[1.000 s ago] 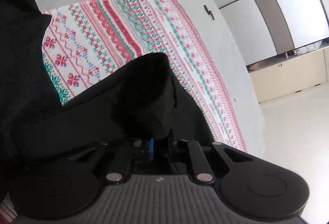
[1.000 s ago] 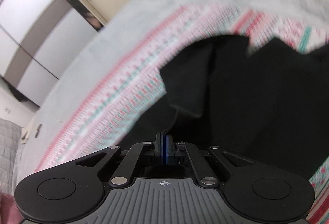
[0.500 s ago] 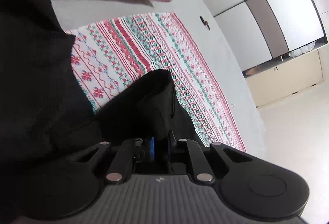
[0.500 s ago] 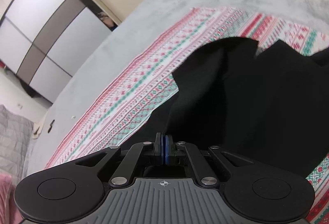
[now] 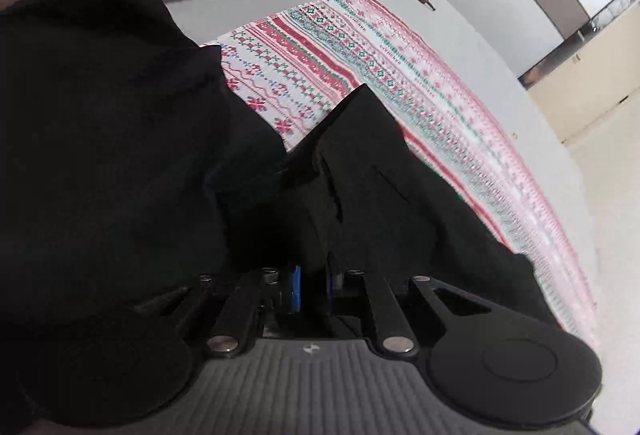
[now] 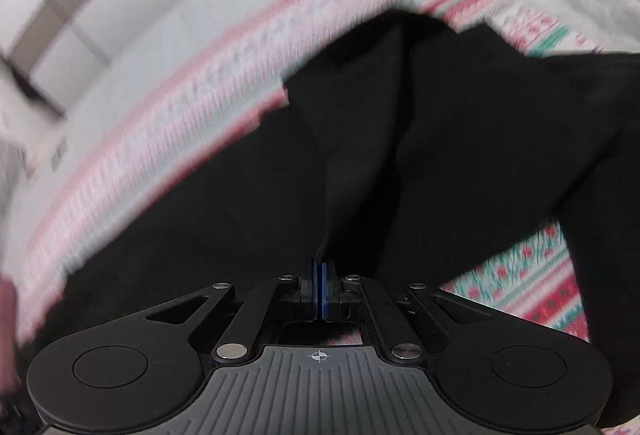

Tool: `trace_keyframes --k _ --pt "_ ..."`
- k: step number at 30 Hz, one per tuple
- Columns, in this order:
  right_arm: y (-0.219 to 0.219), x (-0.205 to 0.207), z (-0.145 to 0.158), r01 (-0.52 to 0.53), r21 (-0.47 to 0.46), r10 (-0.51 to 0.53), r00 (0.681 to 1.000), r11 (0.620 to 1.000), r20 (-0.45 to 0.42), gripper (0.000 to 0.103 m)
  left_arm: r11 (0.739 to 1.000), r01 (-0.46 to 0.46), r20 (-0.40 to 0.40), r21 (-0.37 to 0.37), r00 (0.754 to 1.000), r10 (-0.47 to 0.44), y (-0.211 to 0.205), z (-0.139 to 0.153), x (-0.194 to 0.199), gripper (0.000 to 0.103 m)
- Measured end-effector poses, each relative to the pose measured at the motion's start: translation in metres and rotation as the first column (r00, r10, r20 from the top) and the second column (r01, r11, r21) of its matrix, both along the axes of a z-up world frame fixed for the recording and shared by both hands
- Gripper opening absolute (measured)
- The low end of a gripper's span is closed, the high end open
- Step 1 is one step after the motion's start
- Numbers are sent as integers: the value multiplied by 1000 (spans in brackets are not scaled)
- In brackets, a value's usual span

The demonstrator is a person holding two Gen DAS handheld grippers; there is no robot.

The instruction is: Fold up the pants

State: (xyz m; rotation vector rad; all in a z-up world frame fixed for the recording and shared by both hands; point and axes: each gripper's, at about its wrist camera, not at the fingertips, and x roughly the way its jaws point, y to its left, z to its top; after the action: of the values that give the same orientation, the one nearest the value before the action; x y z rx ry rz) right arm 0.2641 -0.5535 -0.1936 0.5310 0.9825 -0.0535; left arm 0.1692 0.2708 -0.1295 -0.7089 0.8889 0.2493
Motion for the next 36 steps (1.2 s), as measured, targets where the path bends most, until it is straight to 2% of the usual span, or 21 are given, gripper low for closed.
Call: trace_keyframes --k 3,4,6,9,11,13,15,17,18,20,23,24,25,26,30,32,34,36 --pt "2 -1 -2 -50 -62 48 999 997 -23 4 999 26 -15 34 1000 -25 -3 -1 4 34" --pt "1 0 -1 -46 -108 44 999 993 -25 7 998 37 -30 52 999 -36 -6 -3 6 35" --pt "-1 4 4 0 -236 -5 1000 972 -21 23 997 38 -58 60 998 -35 -9 -11 9 36" --pt "-18 8 11 114 -304 -117 993 946 6 23 996 43 -73 84 997 -37 -12 -14 11 37" --pt "-25 8 19 162 -307 -144 986 938 81 24 995 44 -76 88 996 -37 -13 -13 12 38" --pt "-24 13 24 132 -277 -99 987 952 130 28 998 23 -59 65 998 -19 -9 -7 9 39" --pt "-13 21 24 77 -279 -36 988 957 148 49 1000 -9 -15 23 1000 9 -3 1 3 42" --pt "4 32 22 15 -320 38 987 947 157 57 1000 -17 17 13 1000 17 0 7 -1 50" --pt "13 39 19 -19 -349 73 987 937 143 58 999 -11 24 31 1000 10 -1 8 -1 55" --pt "29 52 11 -82 -408 133 986 909 99 58 998 7 8 62 1000 -7 -6 6 4 56" --pt "42 69 -12 -150 -507 169 986 849 -7 57 999 10 -16 36 1000 -9 -7 -1 10 56" --pt "44 73 -19 -175 -534 186 982 827 -34 43 1000 -18 -8 22 1000 19 -4 0 7 56" --pt "40 70 -23 -186 -536 194 980 823 -43 27 999 -47 8 4 999 47 0 1 4 56" --pt "33 70 -24 -169 -517 172 984 839 -42 7 997 -73 27 -8 997 73 4 3 2 56" --pt "-3 45 4 13 -441 16 998 898 62 3 993 -110 61 33 992 108 8 12 -5 56" --pt "-27 22 17 99 -343 -65 992 934 109 3 995 -92 70 44 994 89 4 15 -3 56" --pt "-50 1 16 151 -246 -128 986 957 109 3 991 -114 78 64 991 109 3 19 -3 56" --pt "-66 -10 6 196 -207 -186 980 958 66 3 983 -154 87 102 985 146 5 24 -3 56"
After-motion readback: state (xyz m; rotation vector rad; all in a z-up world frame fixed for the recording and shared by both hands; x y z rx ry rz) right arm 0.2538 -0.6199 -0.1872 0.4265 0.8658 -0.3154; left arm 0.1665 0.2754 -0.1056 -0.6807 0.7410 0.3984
